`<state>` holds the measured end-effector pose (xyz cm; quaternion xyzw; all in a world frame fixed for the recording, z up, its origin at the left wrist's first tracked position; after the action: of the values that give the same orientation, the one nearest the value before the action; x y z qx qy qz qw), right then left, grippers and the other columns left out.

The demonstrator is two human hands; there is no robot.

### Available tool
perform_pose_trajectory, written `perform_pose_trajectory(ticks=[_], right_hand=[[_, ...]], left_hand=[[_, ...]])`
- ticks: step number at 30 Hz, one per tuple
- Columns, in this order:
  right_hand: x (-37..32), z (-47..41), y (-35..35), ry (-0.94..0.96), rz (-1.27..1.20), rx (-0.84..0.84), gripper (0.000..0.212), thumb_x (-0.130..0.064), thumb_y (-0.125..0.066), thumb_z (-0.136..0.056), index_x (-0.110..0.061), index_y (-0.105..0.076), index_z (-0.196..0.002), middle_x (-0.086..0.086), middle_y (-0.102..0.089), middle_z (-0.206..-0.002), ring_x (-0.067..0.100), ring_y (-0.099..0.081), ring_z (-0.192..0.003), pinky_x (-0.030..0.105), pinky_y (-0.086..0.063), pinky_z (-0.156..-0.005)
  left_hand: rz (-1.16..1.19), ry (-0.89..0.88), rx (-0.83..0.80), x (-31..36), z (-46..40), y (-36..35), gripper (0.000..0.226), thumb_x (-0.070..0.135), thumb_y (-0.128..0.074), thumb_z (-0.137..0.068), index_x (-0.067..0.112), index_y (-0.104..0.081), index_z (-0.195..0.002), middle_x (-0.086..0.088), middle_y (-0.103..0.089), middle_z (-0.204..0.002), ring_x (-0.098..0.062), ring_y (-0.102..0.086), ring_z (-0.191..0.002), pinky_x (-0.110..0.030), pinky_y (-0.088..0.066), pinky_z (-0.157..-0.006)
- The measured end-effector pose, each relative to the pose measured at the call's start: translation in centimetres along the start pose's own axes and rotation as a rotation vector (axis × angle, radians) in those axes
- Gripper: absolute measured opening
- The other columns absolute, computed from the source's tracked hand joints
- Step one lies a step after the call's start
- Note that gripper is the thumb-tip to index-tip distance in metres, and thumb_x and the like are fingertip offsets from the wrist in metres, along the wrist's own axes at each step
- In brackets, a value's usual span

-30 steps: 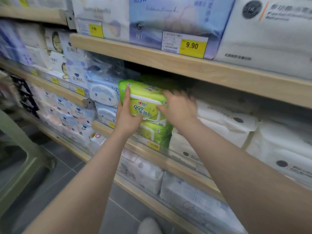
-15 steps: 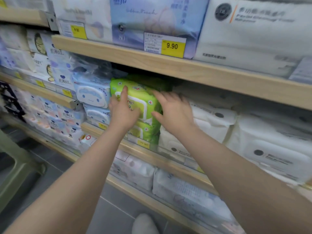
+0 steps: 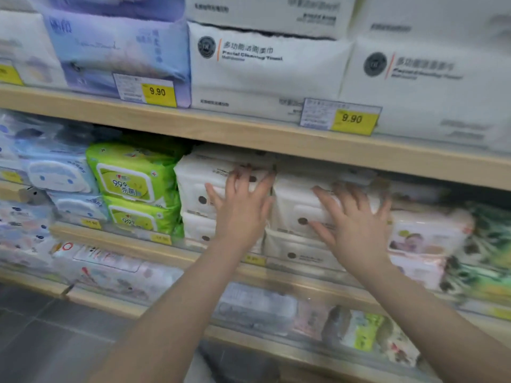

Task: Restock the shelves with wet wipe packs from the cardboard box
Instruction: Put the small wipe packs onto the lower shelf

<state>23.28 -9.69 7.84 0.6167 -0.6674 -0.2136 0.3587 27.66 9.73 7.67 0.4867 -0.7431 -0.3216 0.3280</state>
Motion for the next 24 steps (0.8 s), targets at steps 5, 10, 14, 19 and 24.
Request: perform_pose_trajectory(ticks=[5,10,14,19,24], right_hand=[[0.3,-0.2,-0.9,0.024,0.025,0.146,0.050,-0.058,-0.049,-0.084,-0.033,-0.049,-0.127,0.004,-0.057,-0.126,0.027,-0.049,-0.111,0.057,-0.029,-0.095],[0.6,-1.3,-2.1,0.033,0.041,0.205,0.051,-0.061,-0.044,-0.083,-0.034,-0.048,-0.126,0.004,-0.061,-0.118,0.027,-0.048,-0.103,0.057,-0.035,-0.093],[0.6,-1.5,-2.0,0.032,0.006,0.083,0.053,-0.062,-0.044,-0.083,-0.035,-0.047,-0.129,0.003,-0.059,-0.120,0.027,-0.053,-0.104,0.058,-0.034,-0.095],[2.6,0.4,-0.1,0.141,-0.212,0.062,0.057,-0.054,-0.048,-0.084,-0.032,-0.036,-0.135,0.006,-0.052,-0.128,0.024,-0.044,-0.116,0.054,-0.028,-0.102],[10.6,4.5,0.1,0.032,-0.221,-0.008,0.058,-0.049,-0.045,-0.086,-0.021,-0.038,-0.135,0.010,-0.048,-0.130,0.026,-0.038,-0.122,0.054,-0.026,-0.105]], left_hand=[[-0.014,0.127,0.084,1.1,-1.6,-1.0,0.040,0.027,-0.047,-0.088,0.039,-0.050,-0.126,-0.007,-0.054,-0.121,-0.033,-0.044,-0.120,-0.077,-0.018,-0.095],[-0.054,0.164,0.106,1.5,-2.0,-1.9,0.044,0.026,-0.039,-0.088,0.039,-0.047,-0.130,-0.007,-0.054,-0.122,-0.033,-0.042,-0.122,-0.076,-0.013,-0.097],[0.005,0.162,0.089,1.3,-1.6,-1.5,0.048,0.032,-0.026,-0.089,0.042,-0.043,-0.133,-0.001,-0.050,-0.130,-0.031,-0.037,-0.125,-0.073,-0.014,-0.099],[0.163,0.141,0.123,3.8,-0.1,0.3,0.050,0.026,-0.031,-0.086,0.024,-0.039,-0.136,-0.002,-0.041,-0.138,-0.023,-0.032,-0.128,-0.067,-0.013,-0.104],[0.080,-0.165,0.090,12.6,2.2,-1.2,0.057,0.037,-0.035,-0.083,0.020,-0.034,-0.137,-0.012,-0.042,-0.139,-0.030,-0.032,-0.132,-0.070,-0.012,-0.105]])
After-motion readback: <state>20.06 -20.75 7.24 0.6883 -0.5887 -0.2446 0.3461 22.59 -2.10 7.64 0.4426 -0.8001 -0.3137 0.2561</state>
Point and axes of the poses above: each hand's wrist, its own z-axis away from the middle knuckle, its own y-axis out of the back of the hand, x = y × z, the point moved 5 cm from there along -z, towards the middle knuckle
